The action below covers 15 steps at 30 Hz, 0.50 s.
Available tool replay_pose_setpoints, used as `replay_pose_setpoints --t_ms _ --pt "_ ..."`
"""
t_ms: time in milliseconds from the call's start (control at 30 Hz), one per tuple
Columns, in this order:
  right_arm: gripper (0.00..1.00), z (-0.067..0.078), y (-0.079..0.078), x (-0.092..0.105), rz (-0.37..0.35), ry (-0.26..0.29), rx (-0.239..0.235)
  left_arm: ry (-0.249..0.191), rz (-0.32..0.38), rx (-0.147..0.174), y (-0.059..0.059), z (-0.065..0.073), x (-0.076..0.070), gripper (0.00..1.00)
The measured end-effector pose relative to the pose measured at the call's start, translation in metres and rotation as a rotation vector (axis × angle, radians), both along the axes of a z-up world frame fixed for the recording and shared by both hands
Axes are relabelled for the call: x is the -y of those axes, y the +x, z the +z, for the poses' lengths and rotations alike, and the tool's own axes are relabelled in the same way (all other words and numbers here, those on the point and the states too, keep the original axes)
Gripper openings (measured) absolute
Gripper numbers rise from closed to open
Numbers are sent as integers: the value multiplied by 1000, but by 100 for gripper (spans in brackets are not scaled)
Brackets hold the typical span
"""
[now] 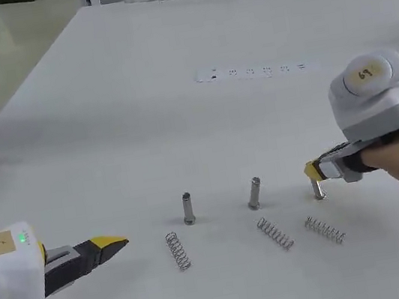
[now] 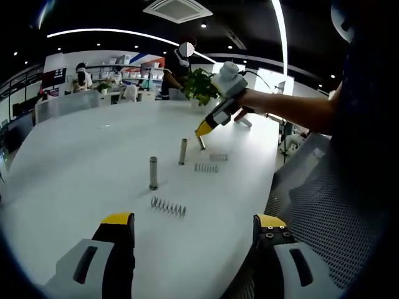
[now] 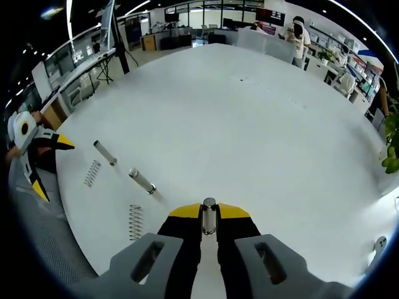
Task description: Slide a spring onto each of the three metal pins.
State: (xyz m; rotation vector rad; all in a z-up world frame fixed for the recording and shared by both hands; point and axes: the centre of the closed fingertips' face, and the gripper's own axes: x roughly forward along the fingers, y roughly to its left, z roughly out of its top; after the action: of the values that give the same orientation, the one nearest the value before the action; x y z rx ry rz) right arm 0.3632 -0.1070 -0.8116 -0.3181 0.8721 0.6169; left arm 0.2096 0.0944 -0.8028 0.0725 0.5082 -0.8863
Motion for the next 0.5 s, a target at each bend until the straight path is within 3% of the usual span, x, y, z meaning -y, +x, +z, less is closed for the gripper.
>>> replay_pose_setpoints --t_ms 500 --pt "5 3 -11 8 -7 3 5 6 -4 -2 -2 0 2 73"
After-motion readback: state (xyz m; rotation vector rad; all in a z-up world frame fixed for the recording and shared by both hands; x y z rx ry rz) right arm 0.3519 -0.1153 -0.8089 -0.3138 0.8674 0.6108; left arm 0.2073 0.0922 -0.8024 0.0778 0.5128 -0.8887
